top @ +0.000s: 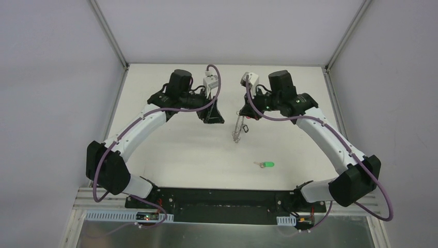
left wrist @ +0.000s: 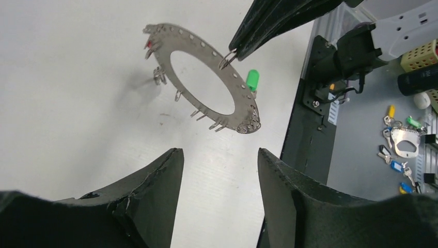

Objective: Put the keys on the keyring

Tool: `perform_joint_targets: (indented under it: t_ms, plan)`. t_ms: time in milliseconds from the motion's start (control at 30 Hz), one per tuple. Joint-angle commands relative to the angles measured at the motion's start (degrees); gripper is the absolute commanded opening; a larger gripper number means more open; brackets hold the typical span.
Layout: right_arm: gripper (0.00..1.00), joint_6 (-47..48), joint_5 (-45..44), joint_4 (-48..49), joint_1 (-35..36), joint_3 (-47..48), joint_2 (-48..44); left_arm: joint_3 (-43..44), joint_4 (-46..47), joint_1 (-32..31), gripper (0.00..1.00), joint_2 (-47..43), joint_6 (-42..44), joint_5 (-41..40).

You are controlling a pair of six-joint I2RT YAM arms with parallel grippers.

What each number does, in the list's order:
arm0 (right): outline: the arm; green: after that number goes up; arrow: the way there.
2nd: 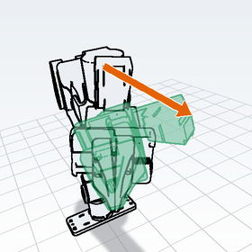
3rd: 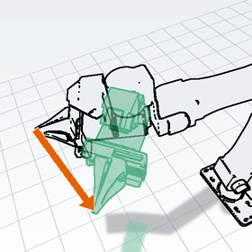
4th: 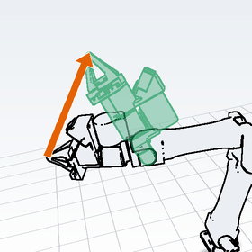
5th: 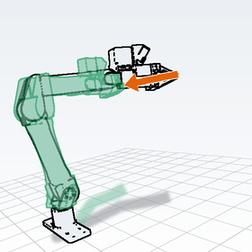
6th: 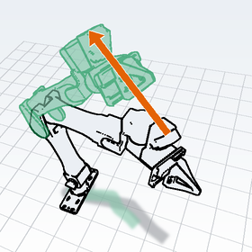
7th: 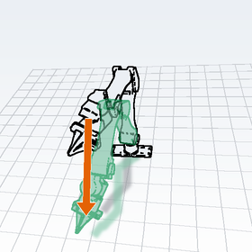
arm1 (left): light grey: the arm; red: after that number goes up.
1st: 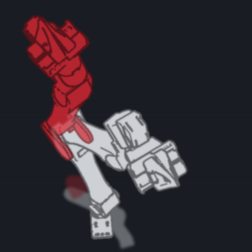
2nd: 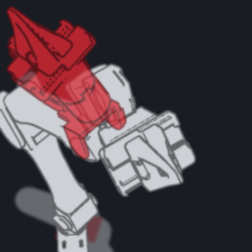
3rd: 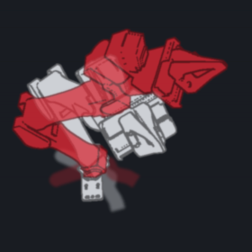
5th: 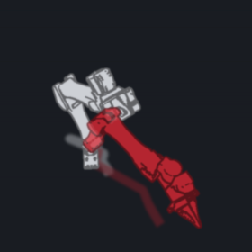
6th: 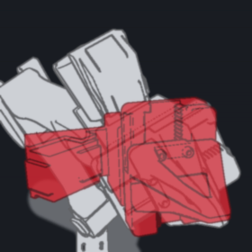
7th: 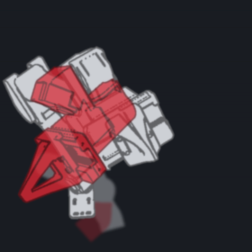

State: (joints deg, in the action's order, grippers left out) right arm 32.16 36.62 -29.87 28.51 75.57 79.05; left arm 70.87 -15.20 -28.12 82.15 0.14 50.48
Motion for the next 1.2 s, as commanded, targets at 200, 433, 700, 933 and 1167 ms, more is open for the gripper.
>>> perform_joint_targets:
  t_ms: [200,433,700,933,1167]
  plan:
    - [0.0,-10.18,-16.7,3.47,3.18,0.95,-3.08,6.87,-7.64,0.08,0.56,1.34,3.63,-7.51]
    - [0.0,-15.35,-19.47,4.42,4.16,1.26,-3.21,6.27,-3.26,0.34,0.56,2.96,-1.78,-10.48]
    - [0.0,-15.81,-18.29,6.12,4.27,-1.35,-4.31,4.67,0.77,0.93,0.61,2.94,-3.32,-13.04]
    - [0.0,-10.18,-5.37,8.15,3.71,-6.33,-5.04,4.48,0.31,1.39,0.7,2.36,0.45,-9.17]
    - [0.0,-6.55,9.39,7.84,-0.78,-6.49,-3.94,2.3,-1.2,1.34,0.72,0.38,6.61,-1.73]
